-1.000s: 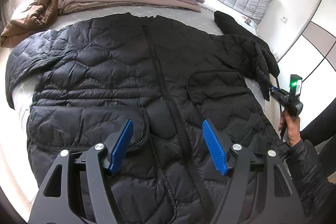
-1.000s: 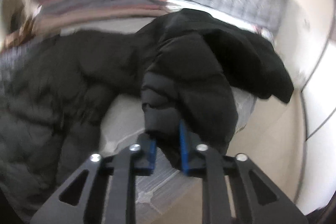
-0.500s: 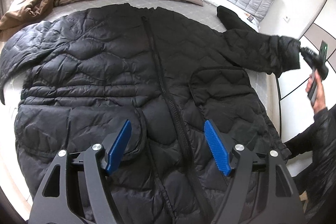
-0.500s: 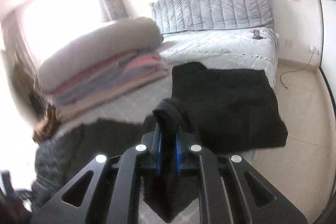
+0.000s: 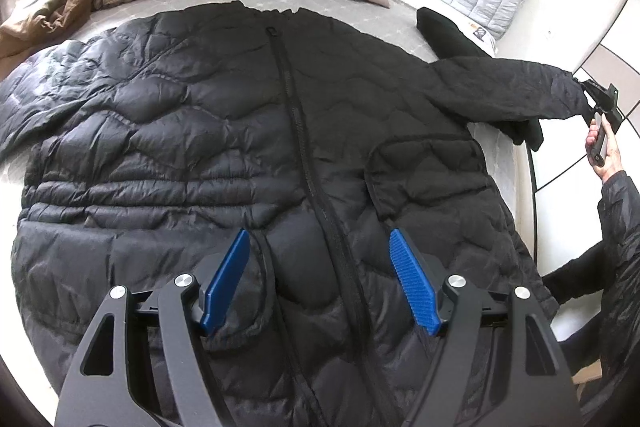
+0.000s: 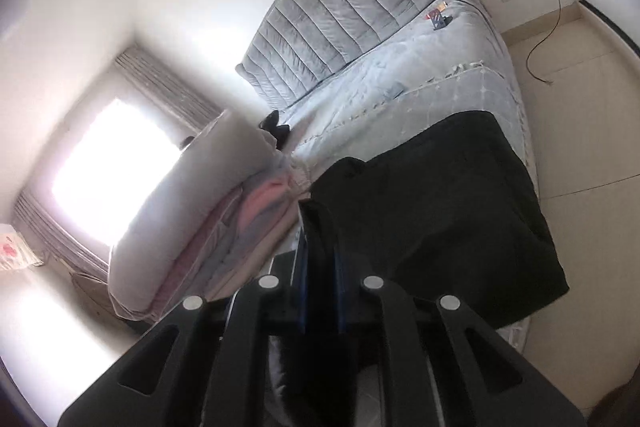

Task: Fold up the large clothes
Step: 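Lift the held sleeve and fold it across the jacket body with the right tool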

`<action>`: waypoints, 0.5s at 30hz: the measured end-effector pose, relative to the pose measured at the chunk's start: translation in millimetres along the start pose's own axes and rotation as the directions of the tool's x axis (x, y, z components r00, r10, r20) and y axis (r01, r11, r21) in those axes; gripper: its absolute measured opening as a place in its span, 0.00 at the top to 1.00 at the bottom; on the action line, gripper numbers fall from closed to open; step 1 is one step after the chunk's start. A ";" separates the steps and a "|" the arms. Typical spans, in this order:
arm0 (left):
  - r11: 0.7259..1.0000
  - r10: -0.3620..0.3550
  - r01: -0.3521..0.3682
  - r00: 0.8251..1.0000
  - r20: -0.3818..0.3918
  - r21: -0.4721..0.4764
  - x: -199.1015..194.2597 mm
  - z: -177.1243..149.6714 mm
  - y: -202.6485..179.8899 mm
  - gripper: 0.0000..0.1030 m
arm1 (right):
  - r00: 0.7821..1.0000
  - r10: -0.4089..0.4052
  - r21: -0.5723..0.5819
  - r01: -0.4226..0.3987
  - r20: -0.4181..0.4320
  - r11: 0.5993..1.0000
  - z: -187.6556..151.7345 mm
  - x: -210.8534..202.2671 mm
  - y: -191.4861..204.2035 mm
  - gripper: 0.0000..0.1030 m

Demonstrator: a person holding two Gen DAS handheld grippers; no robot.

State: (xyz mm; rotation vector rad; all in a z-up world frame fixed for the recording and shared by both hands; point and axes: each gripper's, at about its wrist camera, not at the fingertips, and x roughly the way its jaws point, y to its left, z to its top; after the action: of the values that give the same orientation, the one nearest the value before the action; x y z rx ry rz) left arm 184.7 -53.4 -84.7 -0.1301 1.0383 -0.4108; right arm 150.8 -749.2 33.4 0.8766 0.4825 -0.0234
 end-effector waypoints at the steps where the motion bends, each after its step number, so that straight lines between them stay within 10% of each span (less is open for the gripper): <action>1: 1.000 -0.003 0.003 1.000 0.008 -0.004 1.7 1.1 0.5 0.32 | 1.000 -0.008 0.013 0.008 -0.010 1.000 -0.3 6.0 -4.9 0.89; 15: 0.995 0.082 -0.086 0.995 0.060 0.059 6.1 -1.0 -1.4 0.28 | 1.000 0.005 0.076 -0.003 -0.024 0.997 -9.9 13.7 -13.9 0.89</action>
State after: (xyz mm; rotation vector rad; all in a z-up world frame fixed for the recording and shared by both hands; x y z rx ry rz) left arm 186.2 -57.0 -89.7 -0.0431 0.9703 -0.3599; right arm 156.1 -748.4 12.3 0.9536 0.5052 -0.0279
